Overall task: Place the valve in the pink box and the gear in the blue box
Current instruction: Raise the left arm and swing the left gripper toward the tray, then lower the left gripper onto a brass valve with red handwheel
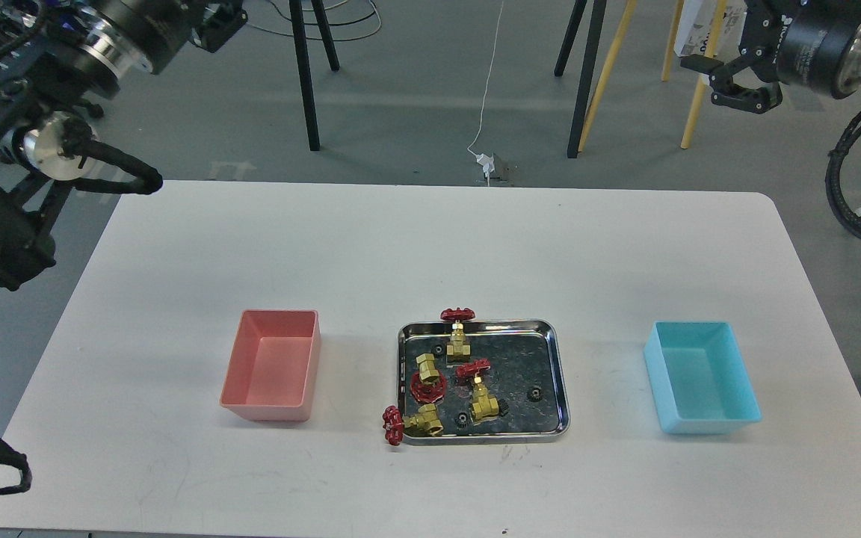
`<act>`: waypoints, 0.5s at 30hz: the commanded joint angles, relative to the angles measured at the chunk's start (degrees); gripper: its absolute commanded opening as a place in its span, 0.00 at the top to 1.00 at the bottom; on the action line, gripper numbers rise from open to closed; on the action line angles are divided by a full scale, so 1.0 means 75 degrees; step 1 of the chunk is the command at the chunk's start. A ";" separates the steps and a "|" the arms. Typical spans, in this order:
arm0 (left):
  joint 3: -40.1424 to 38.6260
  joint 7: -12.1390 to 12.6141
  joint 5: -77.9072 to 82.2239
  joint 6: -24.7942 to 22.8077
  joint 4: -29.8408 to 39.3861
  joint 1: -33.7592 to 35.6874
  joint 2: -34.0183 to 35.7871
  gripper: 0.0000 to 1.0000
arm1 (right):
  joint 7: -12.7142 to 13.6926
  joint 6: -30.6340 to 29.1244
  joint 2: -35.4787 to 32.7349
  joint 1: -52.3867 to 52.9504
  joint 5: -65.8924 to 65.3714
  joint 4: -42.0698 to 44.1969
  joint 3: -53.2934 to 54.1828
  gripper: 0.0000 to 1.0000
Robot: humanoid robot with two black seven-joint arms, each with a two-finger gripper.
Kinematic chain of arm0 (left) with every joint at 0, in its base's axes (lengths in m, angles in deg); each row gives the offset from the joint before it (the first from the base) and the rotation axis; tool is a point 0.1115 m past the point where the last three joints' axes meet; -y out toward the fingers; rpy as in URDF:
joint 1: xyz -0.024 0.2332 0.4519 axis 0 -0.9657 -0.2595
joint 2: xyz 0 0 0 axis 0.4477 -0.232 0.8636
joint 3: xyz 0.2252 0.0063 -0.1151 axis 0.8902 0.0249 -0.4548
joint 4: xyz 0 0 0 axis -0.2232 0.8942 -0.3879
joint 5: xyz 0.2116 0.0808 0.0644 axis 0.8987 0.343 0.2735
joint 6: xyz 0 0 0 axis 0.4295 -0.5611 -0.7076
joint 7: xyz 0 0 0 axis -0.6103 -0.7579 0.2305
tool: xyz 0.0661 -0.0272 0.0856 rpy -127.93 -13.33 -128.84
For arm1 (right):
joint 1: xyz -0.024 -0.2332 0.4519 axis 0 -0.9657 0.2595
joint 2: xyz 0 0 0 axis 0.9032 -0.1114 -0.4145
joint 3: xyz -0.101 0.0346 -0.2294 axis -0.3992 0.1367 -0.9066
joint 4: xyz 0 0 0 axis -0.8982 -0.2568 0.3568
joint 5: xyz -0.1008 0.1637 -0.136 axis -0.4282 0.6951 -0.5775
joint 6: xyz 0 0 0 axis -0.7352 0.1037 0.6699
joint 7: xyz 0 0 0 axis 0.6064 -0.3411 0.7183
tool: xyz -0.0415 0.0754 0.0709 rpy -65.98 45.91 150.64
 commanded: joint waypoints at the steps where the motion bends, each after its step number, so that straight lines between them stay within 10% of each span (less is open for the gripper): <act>1: 0.0869 -0.0300 0.2240 0.0171 0.0995 -0.0375 0.0125 0.00 | 0.0002 -0.0484 0.0030 0.0087 -0.0110 0.0263 0.0004 0.01; 10: 0.1888 -0.0535 0.8392 0.2803 0.2942 -0.2227 0.0055 0.01 | 0.0002 -0.0579 0.0042 0.0239 -0.0556 0.0896 0.0085 0.01; 15: 0.2944 -0.0523 1.1676 0.5161 0.1985 -0.2662 -0.0938 0.01 | 0.0002 -0.0567 0.0030 0.0344 -0.0567 0.1002 0.0214 0.01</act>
